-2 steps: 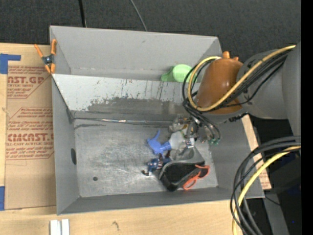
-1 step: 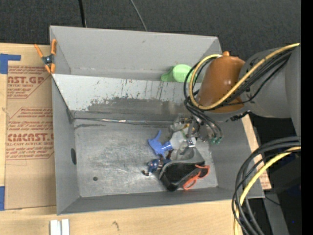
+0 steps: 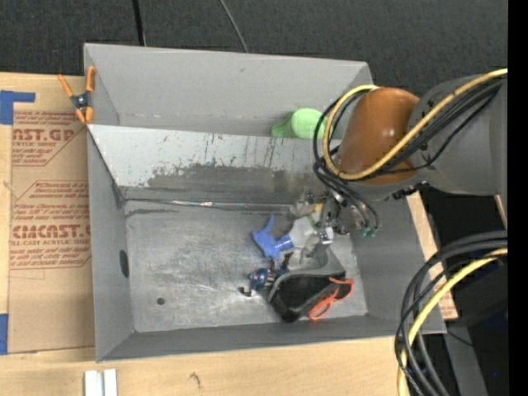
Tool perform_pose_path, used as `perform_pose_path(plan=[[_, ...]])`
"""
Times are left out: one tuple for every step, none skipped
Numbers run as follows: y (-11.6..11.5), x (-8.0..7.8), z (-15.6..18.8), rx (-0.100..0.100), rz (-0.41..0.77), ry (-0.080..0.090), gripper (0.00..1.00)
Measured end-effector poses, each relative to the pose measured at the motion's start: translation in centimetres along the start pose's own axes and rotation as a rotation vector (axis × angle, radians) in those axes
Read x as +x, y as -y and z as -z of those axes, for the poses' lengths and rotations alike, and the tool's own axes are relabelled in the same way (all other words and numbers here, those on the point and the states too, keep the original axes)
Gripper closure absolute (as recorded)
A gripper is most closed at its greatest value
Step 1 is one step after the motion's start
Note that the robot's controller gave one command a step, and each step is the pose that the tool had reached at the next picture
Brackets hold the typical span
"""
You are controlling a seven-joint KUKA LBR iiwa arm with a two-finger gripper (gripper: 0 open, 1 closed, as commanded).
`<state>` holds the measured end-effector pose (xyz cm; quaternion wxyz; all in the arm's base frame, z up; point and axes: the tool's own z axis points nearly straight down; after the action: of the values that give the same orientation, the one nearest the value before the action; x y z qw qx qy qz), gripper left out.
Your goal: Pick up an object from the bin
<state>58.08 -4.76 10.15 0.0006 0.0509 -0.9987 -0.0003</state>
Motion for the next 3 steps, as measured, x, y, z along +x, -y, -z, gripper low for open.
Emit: perform_pose_path(plan=[[0.0, 0.1, 1.5, 0.000, 0.000, -0.003, 1.00], [0.0, 0.0, 3.7, 0.000, 0.000, 0.000, 1.00], [0.0, -0.1, 4.8, 0.002, 0.000, 0.006, 1.00]])
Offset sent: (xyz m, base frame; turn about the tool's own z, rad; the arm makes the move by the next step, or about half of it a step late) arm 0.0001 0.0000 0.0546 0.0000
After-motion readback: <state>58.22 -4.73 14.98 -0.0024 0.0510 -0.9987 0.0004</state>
